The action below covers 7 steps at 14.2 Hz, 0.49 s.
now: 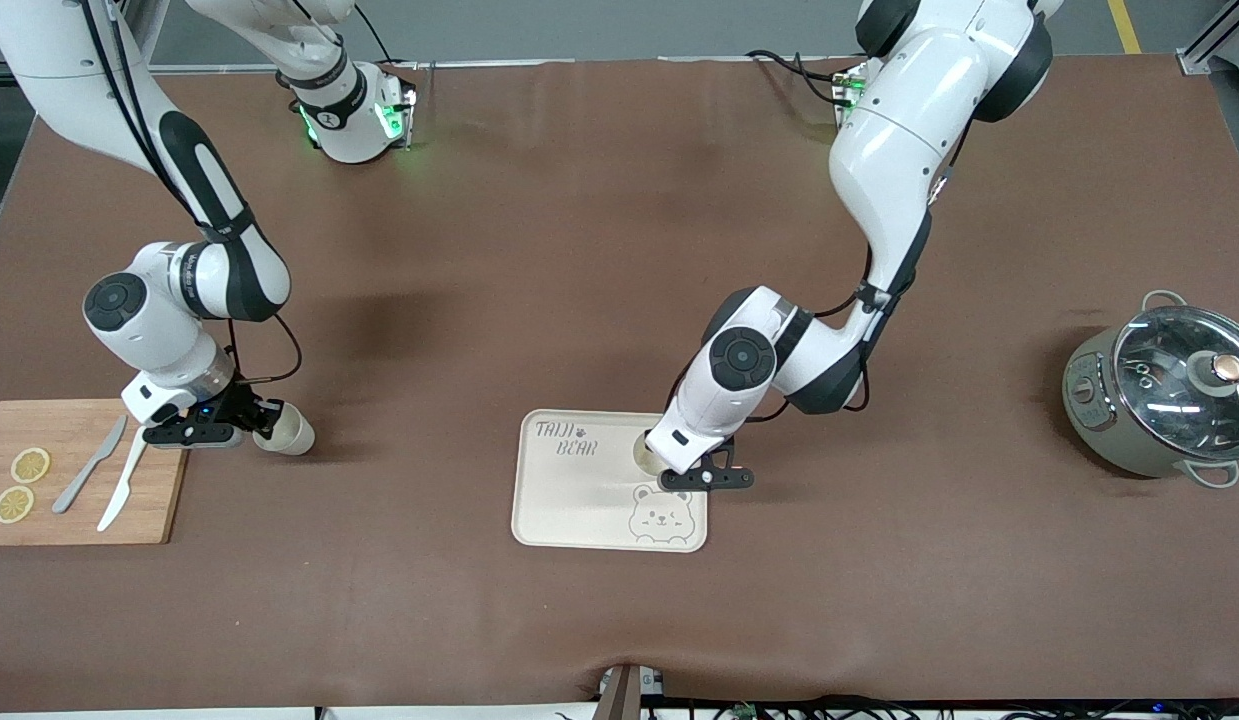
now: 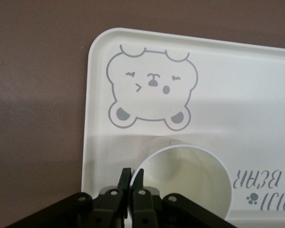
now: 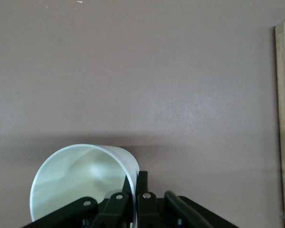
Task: Place white IKEA cup upright on tray with both arms
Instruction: 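Set the cup on the tray while the right gripper closes on its cup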
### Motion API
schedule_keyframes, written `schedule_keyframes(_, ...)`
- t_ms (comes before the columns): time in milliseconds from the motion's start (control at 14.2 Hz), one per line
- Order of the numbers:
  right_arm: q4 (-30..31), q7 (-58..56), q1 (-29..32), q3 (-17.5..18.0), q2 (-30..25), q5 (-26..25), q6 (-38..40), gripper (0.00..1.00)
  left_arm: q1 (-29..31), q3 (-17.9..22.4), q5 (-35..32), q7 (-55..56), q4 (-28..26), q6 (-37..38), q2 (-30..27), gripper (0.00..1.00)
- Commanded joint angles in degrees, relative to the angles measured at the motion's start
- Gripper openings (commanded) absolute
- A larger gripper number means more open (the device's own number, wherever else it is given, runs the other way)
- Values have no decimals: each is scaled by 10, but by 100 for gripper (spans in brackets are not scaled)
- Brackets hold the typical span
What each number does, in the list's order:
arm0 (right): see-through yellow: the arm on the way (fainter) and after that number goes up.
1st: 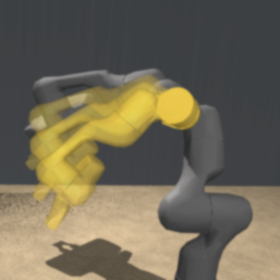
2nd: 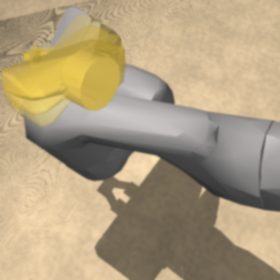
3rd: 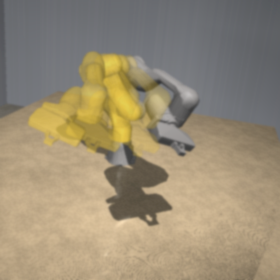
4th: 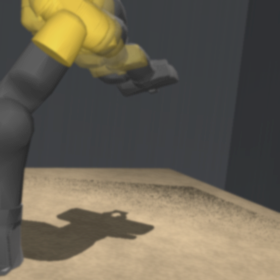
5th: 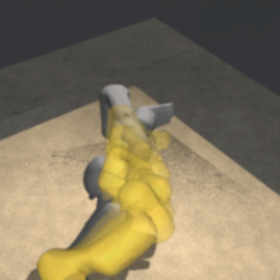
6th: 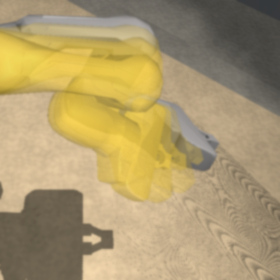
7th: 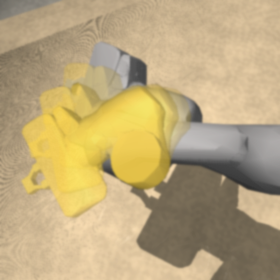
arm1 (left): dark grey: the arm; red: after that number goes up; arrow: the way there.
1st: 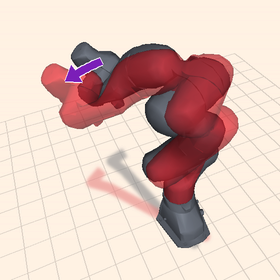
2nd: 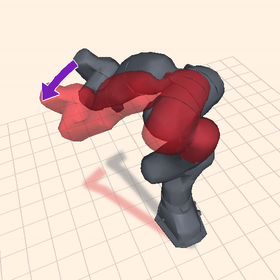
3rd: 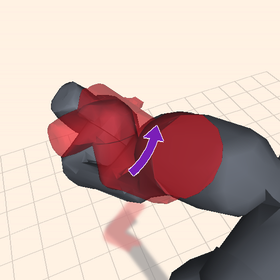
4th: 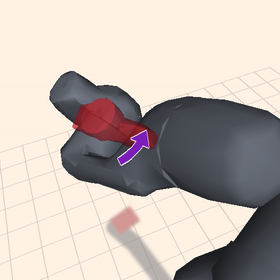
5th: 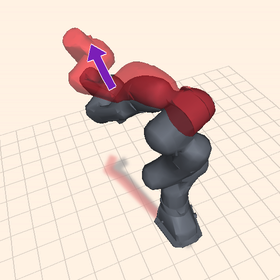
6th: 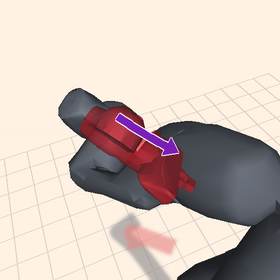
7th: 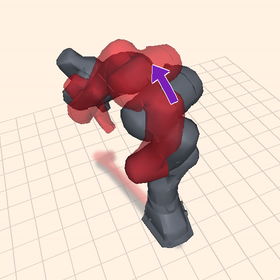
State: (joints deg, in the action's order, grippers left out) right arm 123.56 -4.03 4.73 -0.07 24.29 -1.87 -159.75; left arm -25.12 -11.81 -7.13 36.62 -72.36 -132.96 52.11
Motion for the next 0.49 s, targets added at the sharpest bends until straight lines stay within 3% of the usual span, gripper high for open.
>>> schedule_keyframes(0,0,11,3,-1,13,-8,-11,0,-3,7,3,-45,13,-5,6,30)
schedule_keyframes(212,-3,12,2,0,-8,-8,19,0,-2,7,3,-45,13,-5,4,50)
schedule_keyframes(424,-32,27,0,3,-55,-2,139,0,-1,7,3,-45,13,-5,0,62)
